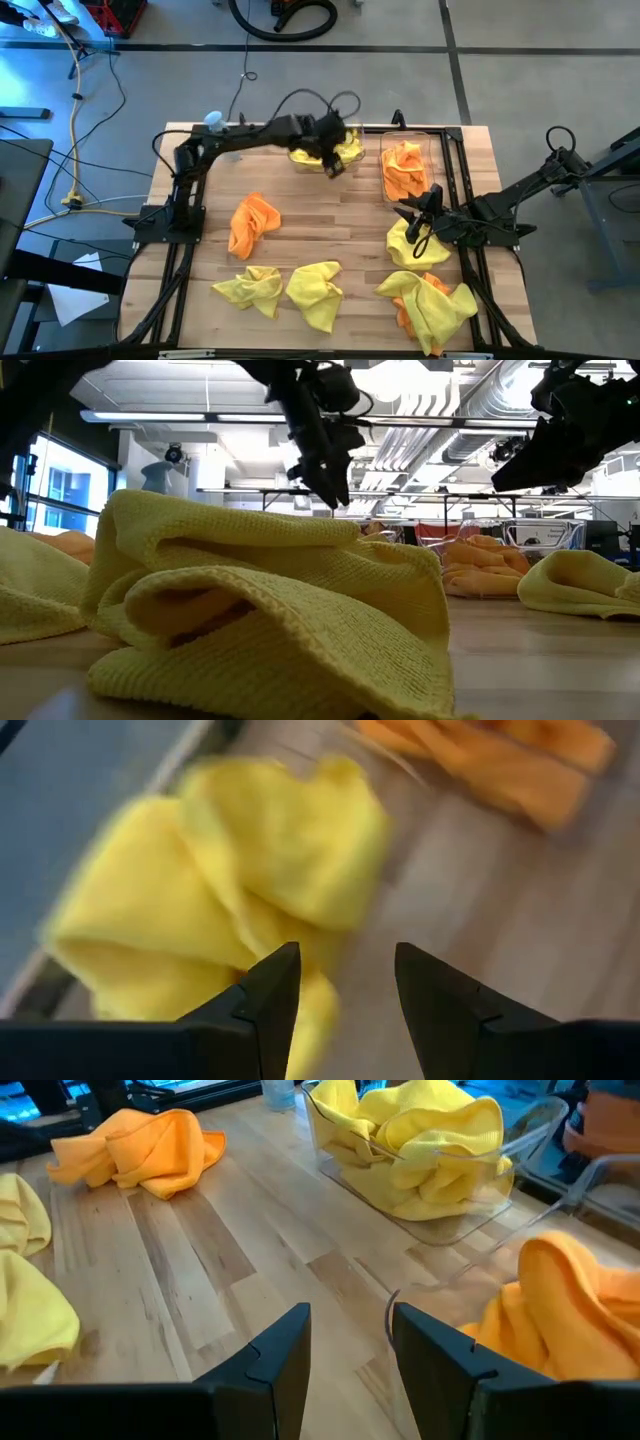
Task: Sort microfiber towel by color & place in baskets
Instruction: Put the orange microfiber towel into the right transparent bin
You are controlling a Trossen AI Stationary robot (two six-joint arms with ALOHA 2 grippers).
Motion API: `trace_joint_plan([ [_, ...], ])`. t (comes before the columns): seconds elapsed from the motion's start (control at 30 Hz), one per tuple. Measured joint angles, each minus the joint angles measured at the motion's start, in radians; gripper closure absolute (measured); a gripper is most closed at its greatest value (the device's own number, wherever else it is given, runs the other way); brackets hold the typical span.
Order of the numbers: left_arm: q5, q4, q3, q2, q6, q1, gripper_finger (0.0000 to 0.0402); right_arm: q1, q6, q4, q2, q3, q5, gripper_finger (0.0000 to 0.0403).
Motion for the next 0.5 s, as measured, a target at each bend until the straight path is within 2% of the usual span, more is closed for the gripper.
trace_joint_plan([
  [0.27,-0.044,0.194,-0.438,-0.279,-0.153,-0.136,0.0248,0.000,0.102,-0.053,0.000,0.000,-0.028,0.0266],
  [0.4,-0.164,0.176,-0.610,-0.446,-0.281,-0.230,0.0248,0.000,0.111,-0.051,0.000,0.000,-0.028,0.0266],
  [0.5,-0.211,0.127,-0.709,-0.564,-0.404,-0.305,0.0248,0.000,0.112,-0.048,0.000,0.000,-0.028,0.0266],
])
